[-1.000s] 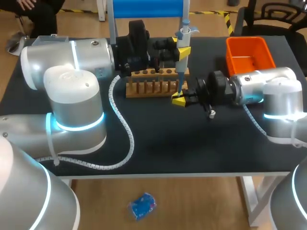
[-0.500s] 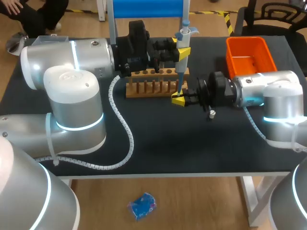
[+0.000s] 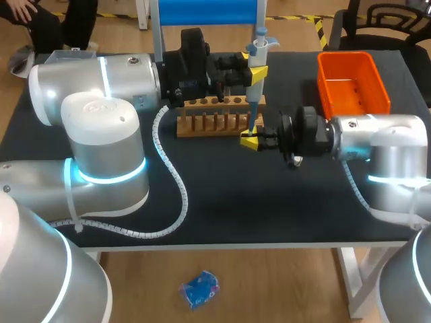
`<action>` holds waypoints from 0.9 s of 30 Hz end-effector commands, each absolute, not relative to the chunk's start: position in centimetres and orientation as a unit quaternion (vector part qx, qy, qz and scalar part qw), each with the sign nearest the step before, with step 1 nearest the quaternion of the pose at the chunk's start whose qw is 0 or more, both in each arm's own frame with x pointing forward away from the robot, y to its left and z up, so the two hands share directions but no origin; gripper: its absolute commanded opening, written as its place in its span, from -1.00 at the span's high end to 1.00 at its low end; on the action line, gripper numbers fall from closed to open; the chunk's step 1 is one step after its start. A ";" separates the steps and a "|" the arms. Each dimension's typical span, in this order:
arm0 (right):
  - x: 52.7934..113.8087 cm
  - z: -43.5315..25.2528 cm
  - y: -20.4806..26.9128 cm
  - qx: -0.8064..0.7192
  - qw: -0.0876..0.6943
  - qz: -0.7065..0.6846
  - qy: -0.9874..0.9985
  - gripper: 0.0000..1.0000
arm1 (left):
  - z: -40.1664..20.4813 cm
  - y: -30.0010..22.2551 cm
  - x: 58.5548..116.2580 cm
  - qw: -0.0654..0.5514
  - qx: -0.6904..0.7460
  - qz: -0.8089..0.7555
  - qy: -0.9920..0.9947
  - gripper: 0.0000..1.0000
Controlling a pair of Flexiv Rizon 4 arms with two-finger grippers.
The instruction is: Invert the test tube, pick up the pipette, mount the tip to pipette, aspirate from beaker and dispense into the tube, eject the tip, return the pipette, and cap with the stopper.
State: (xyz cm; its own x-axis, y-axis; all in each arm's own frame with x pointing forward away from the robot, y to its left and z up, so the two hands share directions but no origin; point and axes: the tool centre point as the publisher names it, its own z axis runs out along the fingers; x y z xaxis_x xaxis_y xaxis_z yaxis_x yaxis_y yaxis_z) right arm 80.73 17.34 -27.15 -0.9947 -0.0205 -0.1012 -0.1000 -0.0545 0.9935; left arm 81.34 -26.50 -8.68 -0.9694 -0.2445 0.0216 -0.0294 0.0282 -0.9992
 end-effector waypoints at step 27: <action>80.2 -28.1 14.2 0.027 -0.040 0.683 0.729 -1.00 | -9.8 -26.6 81.3 0.079 -0.097 -0.691 0.712 1.00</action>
